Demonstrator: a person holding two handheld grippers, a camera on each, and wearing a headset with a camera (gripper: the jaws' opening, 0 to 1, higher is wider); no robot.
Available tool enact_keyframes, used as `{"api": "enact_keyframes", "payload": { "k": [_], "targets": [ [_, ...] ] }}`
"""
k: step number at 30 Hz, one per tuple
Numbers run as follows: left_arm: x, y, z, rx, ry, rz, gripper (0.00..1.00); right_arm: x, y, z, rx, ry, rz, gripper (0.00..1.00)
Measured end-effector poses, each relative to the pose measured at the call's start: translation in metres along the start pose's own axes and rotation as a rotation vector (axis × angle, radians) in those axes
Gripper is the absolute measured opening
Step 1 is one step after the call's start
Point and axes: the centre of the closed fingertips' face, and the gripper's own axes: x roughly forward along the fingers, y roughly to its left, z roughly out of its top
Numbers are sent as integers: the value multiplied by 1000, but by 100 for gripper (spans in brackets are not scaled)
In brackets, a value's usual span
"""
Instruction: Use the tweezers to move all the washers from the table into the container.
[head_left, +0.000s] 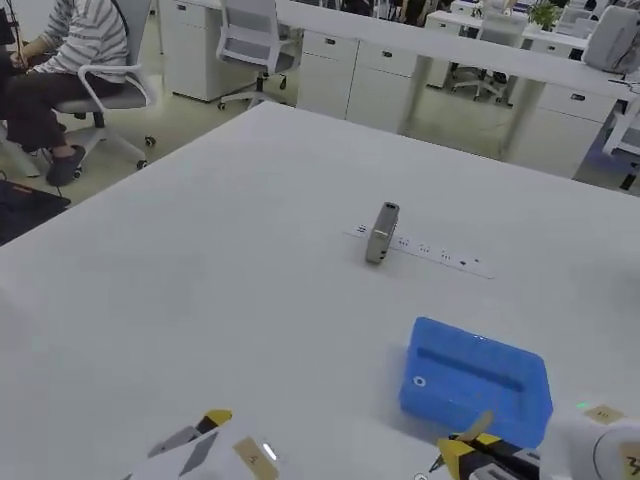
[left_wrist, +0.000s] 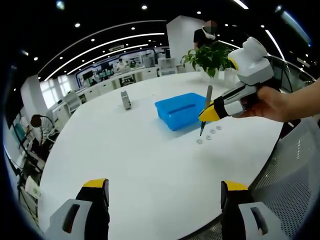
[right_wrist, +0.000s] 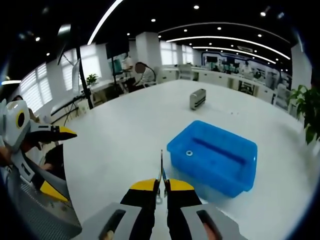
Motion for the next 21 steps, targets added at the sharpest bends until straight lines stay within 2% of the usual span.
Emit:
{"api": "enact_keyframes", "payload": {
  "k": [4,11,12,14,15,21],
  "targets": [
    [0,0,0,2,2,-2,95,4,1,-3,18,5,4,3],
    [1,-1,-2,5,11,-2,95,10,0,-13,-6,40,0,3],
    [1,-1,-2,5,12,-3,95,9,0,-12,1,29,-1,3],
    [1,-1,-2,6,14,-4,94,10,0,-15,1,40,3,3],
    [1,-1,-3,8,17,-5,94,9,1,-14,-2,23,-1,3],
    [1,-2,-4,12,22,-9,94,9,3,-14,-53,13,-2,3]
  ]
}}
